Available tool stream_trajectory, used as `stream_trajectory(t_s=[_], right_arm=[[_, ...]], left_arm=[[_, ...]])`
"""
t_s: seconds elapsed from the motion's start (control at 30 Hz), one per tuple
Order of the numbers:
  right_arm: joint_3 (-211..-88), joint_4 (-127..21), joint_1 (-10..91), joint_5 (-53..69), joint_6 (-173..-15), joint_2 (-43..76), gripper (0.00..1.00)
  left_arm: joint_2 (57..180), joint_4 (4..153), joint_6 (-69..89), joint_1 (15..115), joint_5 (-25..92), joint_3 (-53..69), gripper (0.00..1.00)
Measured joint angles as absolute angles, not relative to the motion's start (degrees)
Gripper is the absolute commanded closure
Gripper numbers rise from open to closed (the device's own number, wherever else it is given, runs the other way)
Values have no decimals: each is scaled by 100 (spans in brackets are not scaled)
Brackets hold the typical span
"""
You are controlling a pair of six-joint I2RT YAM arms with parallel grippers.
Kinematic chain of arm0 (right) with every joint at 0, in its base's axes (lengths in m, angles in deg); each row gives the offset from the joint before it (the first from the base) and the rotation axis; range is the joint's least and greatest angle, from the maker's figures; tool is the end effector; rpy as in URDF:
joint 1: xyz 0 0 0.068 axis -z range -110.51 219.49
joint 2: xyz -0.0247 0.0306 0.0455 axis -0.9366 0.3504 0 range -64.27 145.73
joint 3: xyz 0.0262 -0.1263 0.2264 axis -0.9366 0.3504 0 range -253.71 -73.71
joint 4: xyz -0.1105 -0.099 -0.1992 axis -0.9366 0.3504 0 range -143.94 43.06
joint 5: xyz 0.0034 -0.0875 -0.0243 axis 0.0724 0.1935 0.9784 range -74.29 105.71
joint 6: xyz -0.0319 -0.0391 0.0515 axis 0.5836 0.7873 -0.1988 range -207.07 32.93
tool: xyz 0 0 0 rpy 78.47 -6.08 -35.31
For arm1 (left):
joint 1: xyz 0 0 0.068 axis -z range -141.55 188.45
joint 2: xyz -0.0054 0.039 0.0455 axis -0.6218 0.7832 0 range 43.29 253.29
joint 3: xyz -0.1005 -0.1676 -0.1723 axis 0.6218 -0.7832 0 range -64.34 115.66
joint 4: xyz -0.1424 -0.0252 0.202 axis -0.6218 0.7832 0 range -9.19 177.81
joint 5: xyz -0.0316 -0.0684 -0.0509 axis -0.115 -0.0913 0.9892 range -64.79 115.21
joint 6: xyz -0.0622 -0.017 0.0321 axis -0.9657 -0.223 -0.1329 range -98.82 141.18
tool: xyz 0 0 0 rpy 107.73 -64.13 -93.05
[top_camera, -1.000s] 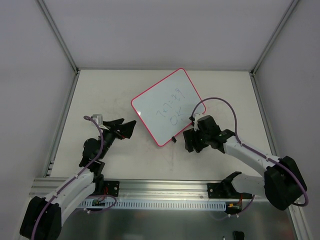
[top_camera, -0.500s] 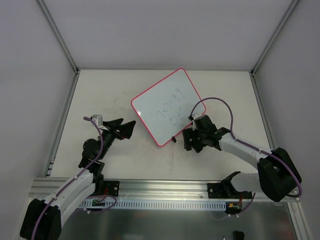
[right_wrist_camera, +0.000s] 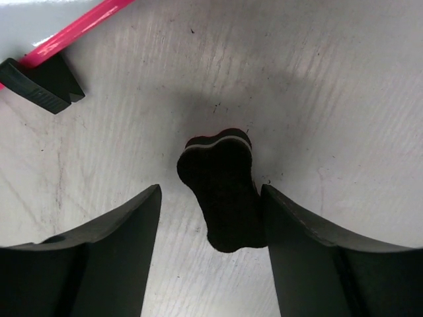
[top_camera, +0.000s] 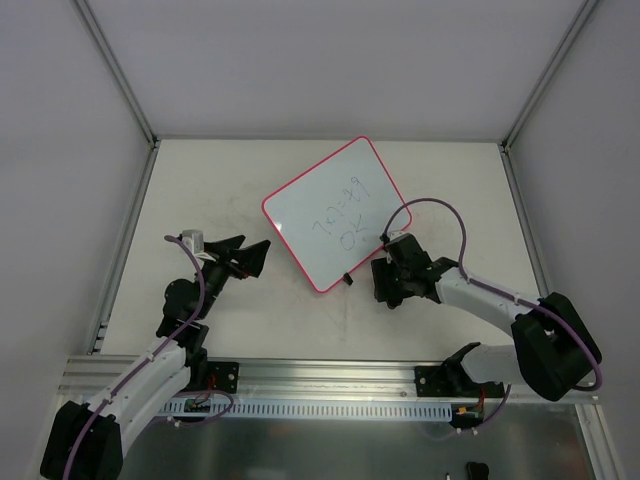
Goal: Erase the whiteboard
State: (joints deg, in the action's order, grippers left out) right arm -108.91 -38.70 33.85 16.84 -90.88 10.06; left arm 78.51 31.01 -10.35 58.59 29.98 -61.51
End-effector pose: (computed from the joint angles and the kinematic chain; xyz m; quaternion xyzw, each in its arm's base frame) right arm 0.2014 0.1430 0.1476 -0.2581 0.9163 0.0944 0.2912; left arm 0.1572 -0.0630 0.2253 -0.0252 0.5918 -0.3731 0.7141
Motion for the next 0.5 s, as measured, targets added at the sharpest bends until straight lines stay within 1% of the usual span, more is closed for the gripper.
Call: stream_trajectory(t_s=[0.07, 0.17, 0.2, 0.4, 0.47, 0.5], right_arm=[[-10871, -3868, 3359, 1747, -9136, 1008, 46], [-10861, -3848, 3330, 1861, -9237, 1010, 49], [-10861, -3846, 3326, 1893, -9254, 1019, 56], [-10904, -3826, 3291, 2046, -9390, 1183, 60], [-10926, -3813, 3276, 2090, -9407, 1209, 66], [-10933, -3806, 3271, 2103, -9414, 1216, 80]], left_arm=[[7865, 3106, -1029, 5859, 2966, -6151, 1], [7926, 3106, -1016, 5859, 2957, -6151, 1], [7941, 3106, -1011, 5859, 2957, -6151, 1], [8039, 3106, -998, 5859, 2959, -6151, 1], [8039, 3106, -985, 5859, 2959, -6151, 1], [8039, 3108, -983, 5859, 2959, -6151, 1]])
